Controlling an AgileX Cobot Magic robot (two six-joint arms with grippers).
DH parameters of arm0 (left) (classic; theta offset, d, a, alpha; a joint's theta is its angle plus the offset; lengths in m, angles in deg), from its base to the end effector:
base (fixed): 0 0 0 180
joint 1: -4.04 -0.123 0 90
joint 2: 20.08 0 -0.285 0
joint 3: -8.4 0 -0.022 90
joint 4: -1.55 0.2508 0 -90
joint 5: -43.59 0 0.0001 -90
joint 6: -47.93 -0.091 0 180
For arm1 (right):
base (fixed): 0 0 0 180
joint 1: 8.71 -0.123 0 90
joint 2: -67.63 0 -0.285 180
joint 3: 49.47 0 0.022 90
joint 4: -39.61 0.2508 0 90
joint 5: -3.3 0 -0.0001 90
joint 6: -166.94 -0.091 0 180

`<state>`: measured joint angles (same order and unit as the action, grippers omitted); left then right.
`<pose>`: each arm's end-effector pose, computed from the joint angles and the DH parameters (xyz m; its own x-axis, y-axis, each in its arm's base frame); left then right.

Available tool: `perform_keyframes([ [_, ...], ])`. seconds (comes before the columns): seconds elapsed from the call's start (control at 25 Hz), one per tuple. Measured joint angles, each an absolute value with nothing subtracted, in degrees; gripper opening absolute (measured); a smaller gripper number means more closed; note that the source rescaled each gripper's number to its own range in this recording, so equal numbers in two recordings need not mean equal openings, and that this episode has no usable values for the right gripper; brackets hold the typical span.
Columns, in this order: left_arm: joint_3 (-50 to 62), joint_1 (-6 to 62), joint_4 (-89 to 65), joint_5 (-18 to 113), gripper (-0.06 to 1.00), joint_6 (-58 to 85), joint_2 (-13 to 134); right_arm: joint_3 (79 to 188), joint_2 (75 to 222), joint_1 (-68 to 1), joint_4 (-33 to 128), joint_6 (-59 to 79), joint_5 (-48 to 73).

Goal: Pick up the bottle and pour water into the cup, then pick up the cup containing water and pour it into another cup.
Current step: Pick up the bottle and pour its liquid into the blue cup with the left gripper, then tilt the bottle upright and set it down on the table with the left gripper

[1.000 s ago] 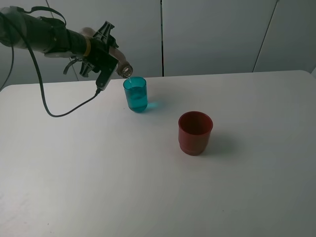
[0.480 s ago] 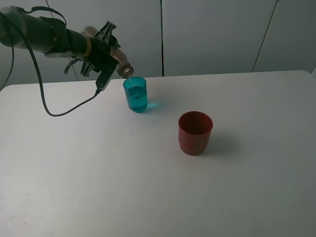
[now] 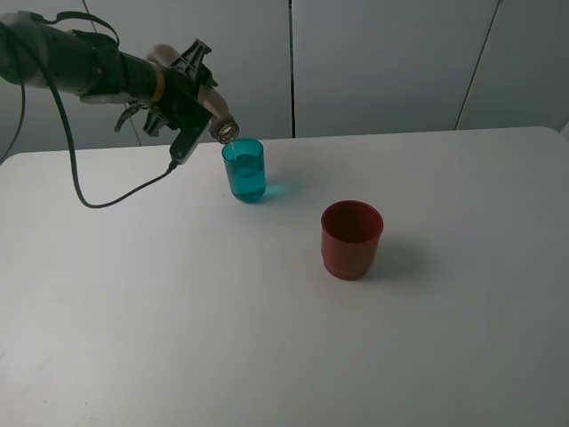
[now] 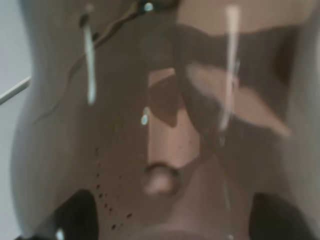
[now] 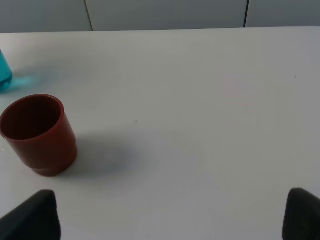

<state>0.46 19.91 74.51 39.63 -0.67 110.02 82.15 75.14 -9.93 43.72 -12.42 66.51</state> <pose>0.4653 -0.1384 0.1793 0.5380 0.7313 0.4192 0.2512 -0.6138 0.7485 -0.0080 0.0057 0.2749 -0.4868 0.0108 -0.8734 -0.0669 0.9965 0.0496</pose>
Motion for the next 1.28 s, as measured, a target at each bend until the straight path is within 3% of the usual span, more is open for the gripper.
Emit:
perform_keyframes([
  [0.52,0.5,19.9,74.5,34.8,0.03,7.2,110.0,82.1,75.1,-9.9,43.7,-12.4,66.5],
  [0.68,0.5,19.9,74.5,33.0,0.03,20.6,110.0,82.1,75.1,-9.9,43.7,-12.4,66.5],
  [0.96,0.5,19.9,74.5,34.2,0.03,58.5,109.7,82.1,75.1,-9.9,43.7,-12.4,66.5],
  [1.12,4.5,19.5,74.5,32.3,0.03,67.8,106.6,82.1,75.1,-9.9,43.7,-12.4,66.5],
  [1.28,13.1,16.7,72.6,22.0,0.03,73.7,102.5,82.1,75.1,-9.9,43.7,-12.4,66.5],
])
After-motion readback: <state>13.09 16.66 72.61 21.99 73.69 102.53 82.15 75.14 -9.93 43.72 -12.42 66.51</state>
